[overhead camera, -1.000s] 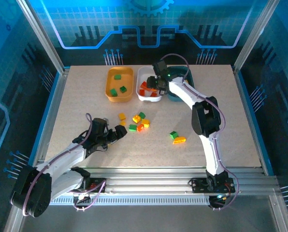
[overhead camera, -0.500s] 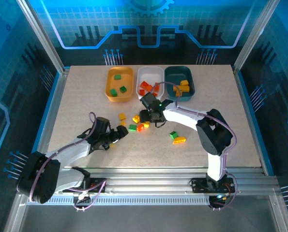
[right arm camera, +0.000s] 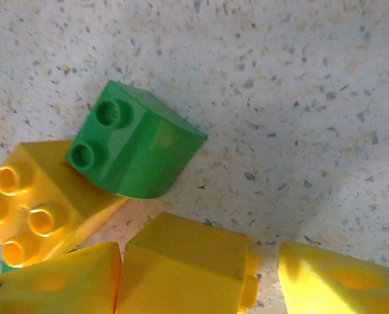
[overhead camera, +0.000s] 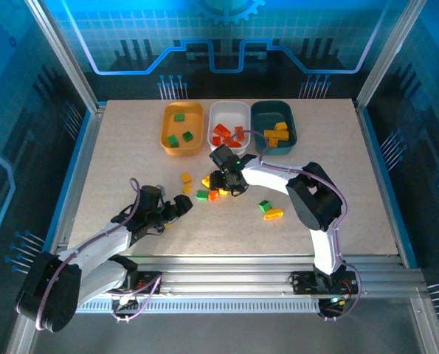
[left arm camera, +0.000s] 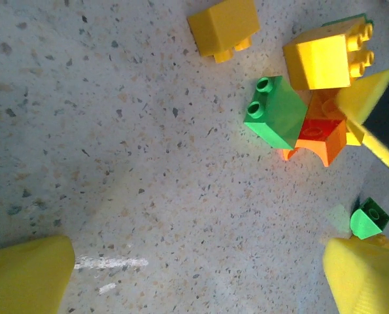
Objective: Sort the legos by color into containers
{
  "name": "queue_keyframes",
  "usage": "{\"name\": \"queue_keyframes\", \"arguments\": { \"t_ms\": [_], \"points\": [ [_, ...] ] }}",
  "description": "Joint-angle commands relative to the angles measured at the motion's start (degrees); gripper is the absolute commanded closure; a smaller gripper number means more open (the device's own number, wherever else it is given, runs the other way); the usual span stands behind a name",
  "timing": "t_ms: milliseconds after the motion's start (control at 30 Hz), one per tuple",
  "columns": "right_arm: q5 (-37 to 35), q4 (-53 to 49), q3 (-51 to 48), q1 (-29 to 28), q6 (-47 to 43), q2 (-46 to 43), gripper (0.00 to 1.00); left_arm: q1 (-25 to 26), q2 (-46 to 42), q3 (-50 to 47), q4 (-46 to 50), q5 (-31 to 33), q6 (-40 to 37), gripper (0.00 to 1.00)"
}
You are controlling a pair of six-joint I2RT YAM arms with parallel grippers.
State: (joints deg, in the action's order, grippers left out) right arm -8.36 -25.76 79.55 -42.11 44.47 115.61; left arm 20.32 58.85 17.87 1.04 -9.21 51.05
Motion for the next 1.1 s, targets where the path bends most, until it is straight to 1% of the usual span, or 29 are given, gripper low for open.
{"name": "queue_keyframes", "arguments": {
  "t_ms": [0,67,133,167,267,333,533,600,700,800,900,967,1067],
  "points": [
    [2.4,0.0,-1.3,-0.6,2.1,1.4,0.33,0.3,-0.9,-0.5,0.6,1.3,-0.9,0.01],
    [2.8,0.5,-1.6,-0.9,2.6,1.3,0.32,0.3,0.0,-0.3,0.0,0.9,-0.8,0.01],
    [1.9,0.5,-1.6,-1.2,2.5,1.5,0.34,0.3,1.2,-0.2,-1.0,0.3,-0.7,0.01],
    [1.4,0.2,-1.7,-1.2,2.5,1.5,0.37,0.3,1.8,-0.2,-1.4,-0.1,-0.5,0.01],
    [-0.8,0.5,-2.9,-1.3,2.3,0.7,0.57,0.3,3.3,-0.3,-2.2,-0.9,-0.5,0.01],
    [-2.1,1.0,-4.3,-1.3,1.7,-0.9,0.61,0.2,3.4,-0.7,-2.4,-1.0,-0.6,0.01],
    [-5.8,-1.3,-5.1,-0.9,-0.8,-6.1,0.63,0.3,4.1,-1.7,-5.2,-1.2,-1.2,0.01],
    [-6.6,-2.0,-5.7,-0.2,-1.6,-8.0,0.63,0.3,6.0,-1.4,-7.4,-2.0,-1.2,0.01],
    [-7.7,-2.8,-7.5,1.5,-2.9,-11.4,0.63,0.5,11.2,0.2,-11.2,-4.5,-0.8,0.01],
    [-8.2,-3.5,-9.0,5.0,-4.6,-14.6,0.63,2.5,17.7,2.5,-15.1,-6.8,0.1,0.01],
    [-8.0,-3.6,-9.2,10.4,-7.1,-17.0,0.63,6.4,23.8,5.3,-17.8,-8.1,0.5,0.01],
    [-6.6,-4.2,-7.4,15.0,-8.7,-17.3,0.63,8.4,27.5,7.4,-17.9,-9.5,0.4,0.01],
    [-4.0,-4.8,-3.4,20.7,-11.0,-16.0,0.63,9.4,29.9,8.3,-18.6,-11.3,1.1,0.01]
  ]
}}
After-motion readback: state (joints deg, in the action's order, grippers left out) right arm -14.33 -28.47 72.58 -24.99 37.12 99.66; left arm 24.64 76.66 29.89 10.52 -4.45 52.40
